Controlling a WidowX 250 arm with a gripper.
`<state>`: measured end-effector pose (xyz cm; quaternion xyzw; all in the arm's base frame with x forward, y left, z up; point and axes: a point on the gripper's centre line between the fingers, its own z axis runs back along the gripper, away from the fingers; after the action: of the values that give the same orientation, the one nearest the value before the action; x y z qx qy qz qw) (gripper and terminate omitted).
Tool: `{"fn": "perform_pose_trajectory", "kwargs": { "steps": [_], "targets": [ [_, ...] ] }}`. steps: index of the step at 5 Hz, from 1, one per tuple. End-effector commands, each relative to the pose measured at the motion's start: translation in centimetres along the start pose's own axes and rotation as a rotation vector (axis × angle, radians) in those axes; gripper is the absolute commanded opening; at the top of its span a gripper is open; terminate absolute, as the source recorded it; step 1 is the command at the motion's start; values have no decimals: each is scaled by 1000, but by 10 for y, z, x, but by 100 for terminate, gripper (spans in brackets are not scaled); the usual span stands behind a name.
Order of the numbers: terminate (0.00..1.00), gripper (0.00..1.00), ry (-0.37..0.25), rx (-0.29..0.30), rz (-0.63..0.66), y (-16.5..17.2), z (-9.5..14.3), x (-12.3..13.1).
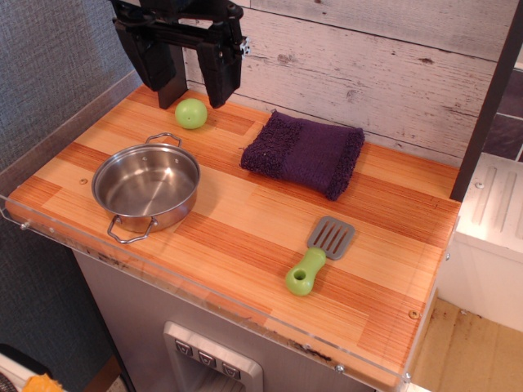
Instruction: Put the spatula on the purple towel.
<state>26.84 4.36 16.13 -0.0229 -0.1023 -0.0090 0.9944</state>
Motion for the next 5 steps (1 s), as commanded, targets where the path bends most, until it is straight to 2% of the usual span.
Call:
{"fn": "perform_pose_trajectory", "kwargs": {
  "steps": [1, 2, 3, 4, 5],
  "targets": [
    [0, 100, 0, 0, 0, 0, 0, 0],
    [0, 100, -13, 16, -11, -19, -5, -2],
    [0, 100, -54, -82, -98, -49, -14, -4],
    [0, 100, -44, -90, -139, -88, -31, -15],
    [0, 100, 3, -86, -166, -104, -67, -23]
  ]
}}
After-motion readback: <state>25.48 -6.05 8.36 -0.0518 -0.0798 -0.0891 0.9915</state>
